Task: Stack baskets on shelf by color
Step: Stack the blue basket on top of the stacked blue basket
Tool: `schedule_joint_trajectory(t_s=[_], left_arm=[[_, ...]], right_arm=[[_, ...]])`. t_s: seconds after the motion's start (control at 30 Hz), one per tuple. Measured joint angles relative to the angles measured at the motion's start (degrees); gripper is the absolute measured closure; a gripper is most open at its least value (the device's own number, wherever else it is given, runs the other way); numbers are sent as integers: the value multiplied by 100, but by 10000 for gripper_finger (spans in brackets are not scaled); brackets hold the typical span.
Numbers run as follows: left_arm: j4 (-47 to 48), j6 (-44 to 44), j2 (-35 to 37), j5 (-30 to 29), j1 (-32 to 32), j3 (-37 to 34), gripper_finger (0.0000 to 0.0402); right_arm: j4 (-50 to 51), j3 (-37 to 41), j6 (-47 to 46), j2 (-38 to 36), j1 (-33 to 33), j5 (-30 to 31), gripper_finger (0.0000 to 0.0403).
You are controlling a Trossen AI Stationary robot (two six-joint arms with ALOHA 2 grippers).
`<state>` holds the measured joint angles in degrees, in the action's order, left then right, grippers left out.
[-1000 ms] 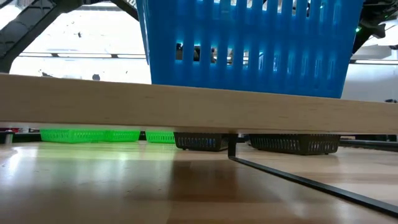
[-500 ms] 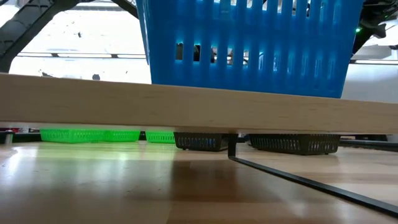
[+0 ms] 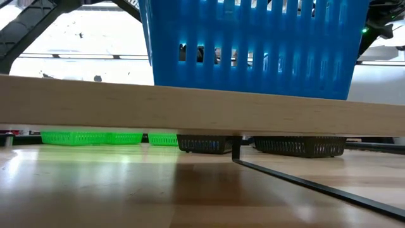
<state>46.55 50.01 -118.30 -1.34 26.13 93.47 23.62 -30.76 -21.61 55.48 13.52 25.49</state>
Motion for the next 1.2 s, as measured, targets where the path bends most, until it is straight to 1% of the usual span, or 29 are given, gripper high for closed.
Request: schedule_joint_trajectory(t_s=[0.17, 0.33, 0.53, 0.6, 0.67, 0.9, 1.03, 1.2], left_arm=[[169, -65, -43, 205, 28, 0, 244], [156, -160, -149, 168, 3, 9, 244], [214, -150, -291, -263, -31, -4, 248], [184, -163, -289, -365, -39, -3, 262], [183, -168, -287, -380, -42, -2, 284], [178, -322, -240, -360, -48, -2, 388], [41, -559, -240, -401, -60, 3, 398], [142, -1031, -156, -785, -99, 122, 401]], right_arm=[[1, 0, -43, 0, 0, -17, 285], [0, 0, -87, 0, -8, -19, 285], [-2, 0, -90, 1, -125, -23, 285], [0, 0, -87, 0, -182, -23, 285], [-9, 0, -87, 0, -237, -21, 285], [-4, 0, -87, 0, -308, -21, 285], [-2, 0, -87, 0, -308, -21, 285], [2, 0, -85, 0, -306, -19, 285]])
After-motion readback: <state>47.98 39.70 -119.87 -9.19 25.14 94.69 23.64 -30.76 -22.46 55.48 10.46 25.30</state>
